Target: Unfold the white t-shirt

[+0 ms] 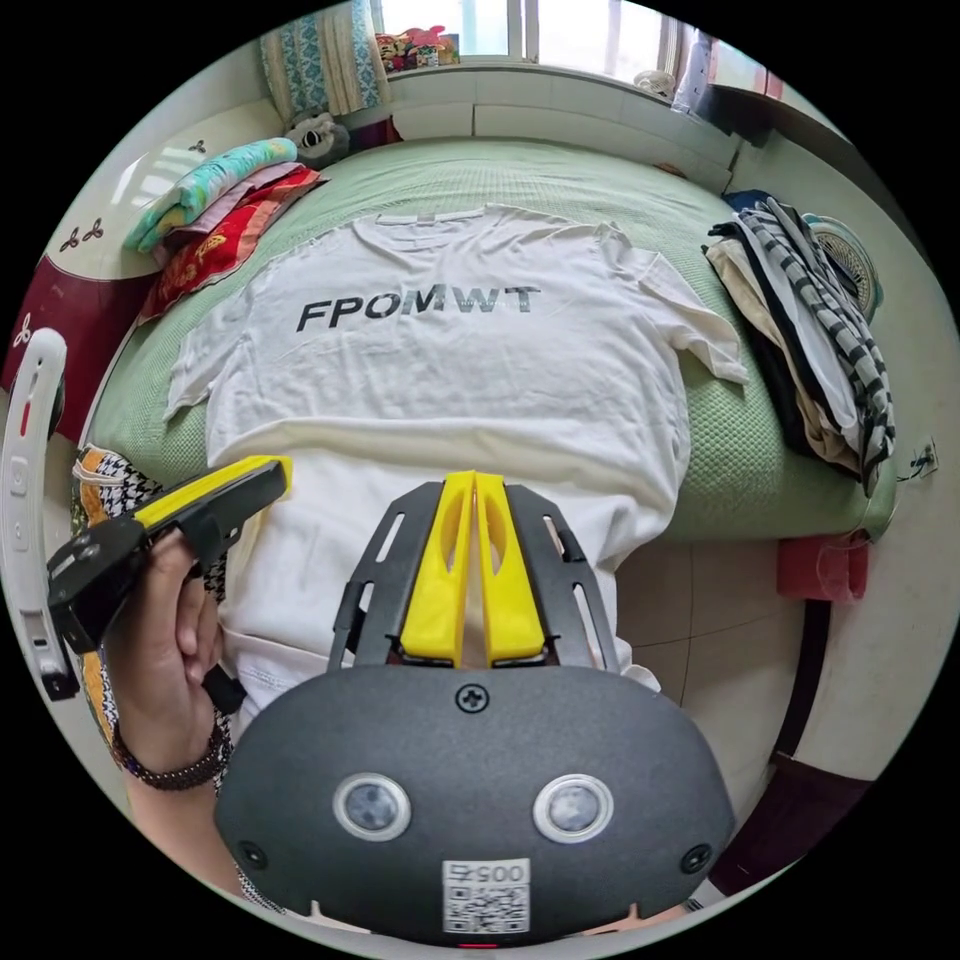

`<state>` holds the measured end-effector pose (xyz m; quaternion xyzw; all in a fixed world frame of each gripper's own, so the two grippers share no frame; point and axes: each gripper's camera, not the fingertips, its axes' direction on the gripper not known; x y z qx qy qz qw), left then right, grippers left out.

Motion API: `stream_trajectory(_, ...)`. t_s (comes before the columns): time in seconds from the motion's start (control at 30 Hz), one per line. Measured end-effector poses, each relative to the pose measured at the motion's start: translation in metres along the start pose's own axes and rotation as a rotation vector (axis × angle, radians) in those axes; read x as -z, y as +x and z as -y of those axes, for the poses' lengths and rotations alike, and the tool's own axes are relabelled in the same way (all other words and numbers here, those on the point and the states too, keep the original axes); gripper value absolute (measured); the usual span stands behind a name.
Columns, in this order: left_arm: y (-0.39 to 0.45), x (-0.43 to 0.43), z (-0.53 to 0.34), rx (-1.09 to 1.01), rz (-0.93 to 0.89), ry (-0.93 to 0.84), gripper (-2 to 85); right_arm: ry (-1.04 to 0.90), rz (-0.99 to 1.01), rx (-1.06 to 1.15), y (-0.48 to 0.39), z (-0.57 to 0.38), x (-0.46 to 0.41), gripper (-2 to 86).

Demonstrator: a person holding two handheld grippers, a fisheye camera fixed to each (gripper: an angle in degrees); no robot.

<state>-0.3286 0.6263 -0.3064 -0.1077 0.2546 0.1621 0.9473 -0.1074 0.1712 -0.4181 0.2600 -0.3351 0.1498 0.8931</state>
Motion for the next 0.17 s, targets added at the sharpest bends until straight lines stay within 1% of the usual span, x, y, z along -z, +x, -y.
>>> stream_trajectory(0.17,0.0066,0.0002,0.0014,-0.014,0.023,0.006,-0.6,-0.002,-0.006,0.007,-0.0038,-0.0001,0.0004,-1.3)
